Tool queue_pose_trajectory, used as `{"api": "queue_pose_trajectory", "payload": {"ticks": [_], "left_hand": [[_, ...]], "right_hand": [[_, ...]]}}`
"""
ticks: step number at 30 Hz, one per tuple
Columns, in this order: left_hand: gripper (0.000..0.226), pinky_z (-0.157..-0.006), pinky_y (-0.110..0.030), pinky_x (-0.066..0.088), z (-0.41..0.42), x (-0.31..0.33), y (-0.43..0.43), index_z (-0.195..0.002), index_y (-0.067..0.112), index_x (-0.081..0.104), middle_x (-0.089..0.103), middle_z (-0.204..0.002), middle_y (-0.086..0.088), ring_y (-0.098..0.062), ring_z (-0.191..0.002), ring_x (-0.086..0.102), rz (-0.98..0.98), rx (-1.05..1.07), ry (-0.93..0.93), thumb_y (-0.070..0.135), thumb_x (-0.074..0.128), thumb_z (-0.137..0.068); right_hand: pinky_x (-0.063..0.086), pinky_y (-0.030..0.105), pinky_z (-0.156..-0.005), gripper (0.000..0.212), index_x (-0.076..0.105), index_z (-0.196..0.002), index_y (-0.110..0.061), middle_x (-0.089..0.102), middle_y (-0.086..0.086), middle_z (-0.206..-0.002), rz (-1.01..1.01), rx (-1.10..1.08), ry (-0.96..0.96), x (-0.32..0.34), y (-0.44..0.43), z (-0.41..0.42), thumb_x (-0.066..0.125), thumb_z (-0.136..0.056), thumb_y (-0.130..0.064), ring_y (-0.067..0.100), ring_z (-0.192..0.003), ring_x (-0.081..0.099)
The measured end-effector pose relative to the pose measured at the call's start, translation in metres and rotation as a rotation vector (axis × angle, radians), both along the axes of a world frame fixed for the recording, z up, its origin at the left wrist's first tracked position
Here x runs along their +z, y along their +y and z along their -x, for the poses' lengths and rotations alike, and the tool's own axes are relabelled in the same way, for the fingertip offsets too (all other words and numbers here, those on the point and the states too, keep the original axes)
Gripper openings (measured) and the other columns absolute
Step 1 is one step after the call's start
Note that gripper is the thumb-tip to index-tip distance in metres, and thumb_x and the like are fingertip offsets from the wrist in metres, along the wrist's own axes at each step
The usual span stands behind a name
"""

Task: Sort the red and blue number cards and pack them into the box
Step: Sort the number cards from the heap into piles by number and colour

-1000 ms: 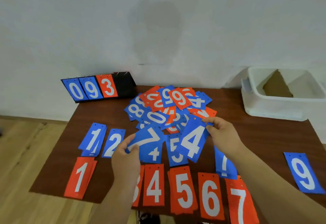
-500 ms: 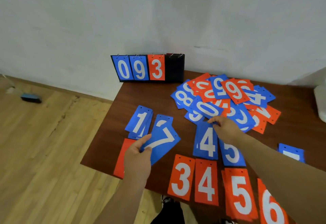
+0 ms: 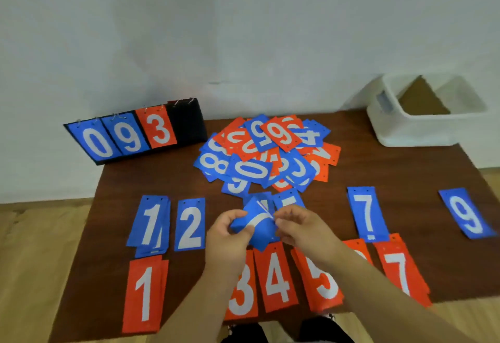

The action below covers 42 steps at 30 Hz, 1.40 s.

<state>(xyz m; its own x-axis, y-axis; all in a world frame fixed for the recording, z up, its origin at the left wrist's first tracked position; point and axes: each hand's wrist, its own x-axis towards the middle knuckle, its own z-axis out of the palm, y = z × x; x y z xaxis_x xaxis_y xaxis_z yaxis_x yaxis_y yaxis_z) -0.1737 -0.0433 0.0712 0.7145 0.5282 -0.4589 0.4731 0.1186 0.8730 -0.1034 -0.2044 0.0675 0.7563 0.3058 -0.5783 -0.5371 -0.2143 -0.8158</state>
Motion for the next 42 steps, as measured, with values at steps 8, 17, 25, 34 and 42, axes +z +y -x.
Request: {"api": "queue_pose_trajectory", "payload": {"ticks": [8, 17, 25, 34, 42], "left_hand": [[0.028, -0.047, -0.018, 0.043, -0.051, 0.007, -0.122, -0.101, 0.032, 0.070, 0.061, -0.088, 0.018, -0.003, -0.051, 0.048, -0.050, -0.250, -0.013, 0.005, 0.069, -0.092], [0.020, -0.069, -0.008, 0.044, -0.100, -0.017, -0.239, -0.111, 0.034, 0.068, 0.068, -0.113, 0.013, 0.000, -0.093, 0.062, -0.264, -0.492, 0.072, 0.020, 0.064, -0.098], [0.037, -0.084, -0.021, 0.050, -0.118, -0.033, -0.254, -0.136, 0.034, 0.057, 0.064, -0.130, 0.013, -0.003, -0.109, 0.060, -0.562, -0.719, 0.246, 0.043, 0.057, -0.100], [0.062, -0.106, -0.036, 0.047, -0.104, -0.024, -0.156, -0.149, 0.031, 0.040, 0.049, -0.149, 0.005, -0.016, -0.137, 0.046, -0.867, -0.633, 0.310, 0.055, 0.060, -0.095], [0.073, -0.109, -0.046, 0.043, -0.102, -0.017, -0.041, -0.154, 0.026, 0.035, 0.038, -0.157, -0.004, -0.028, -0.142, 0.037, -1.137, -0.629, 0.401, 0.065, 0.051, -0.094]], "right_hand": [[0.055, 0.024, -0.060, 0.014, 0.067, -0.106, -0.006, 0.064, 0.011, -0.088, -0.096, -0.385, 0.068, 0.004, -0.127, -0.018, 0.065, -0.094, 0.002, 0.016, -0.070, 0.065], [0.047, 0.025, -0.060, 0.025, 0.070, -0.100, -0.028, 0.072, 0.005, -0.092, 0.337, -0.140, -0.257, -0.019, -0.259, -0.100, 0.067, -0.091, -0.005, 0.011, -0.064, 0.060], [0.045, 0.023, -0.083, 0.026, 0.062, -0.118, -0.032, 0.066, -0.008, -0.117, 0.644, 0.266, -0.286, -0.054, -0.290, -0.151, 0.068, -0.094, -0.024, 0.011, -0.103, 0.061], [0.047, 0.023, -0.086, 0.050, 0.053, -0.139, -0.031, 0.050, -0.007, -0.142, 0.686, 0.351, -0.426, -0.038, -0.249, -0.155, 0.069, -0.092, -0.039, 0.011, -0.118, 0.054], [0.049, 0.043, -0.101, 0.060, 0.048, -0.143, -0.029, 0.045, 0.000, -0.147, 0.909, 0.521, -0.658, -0.012, -0.163, -0.159, 0.063, -0.091, -0.053, 0.025, -0.130, 0.047]]}}
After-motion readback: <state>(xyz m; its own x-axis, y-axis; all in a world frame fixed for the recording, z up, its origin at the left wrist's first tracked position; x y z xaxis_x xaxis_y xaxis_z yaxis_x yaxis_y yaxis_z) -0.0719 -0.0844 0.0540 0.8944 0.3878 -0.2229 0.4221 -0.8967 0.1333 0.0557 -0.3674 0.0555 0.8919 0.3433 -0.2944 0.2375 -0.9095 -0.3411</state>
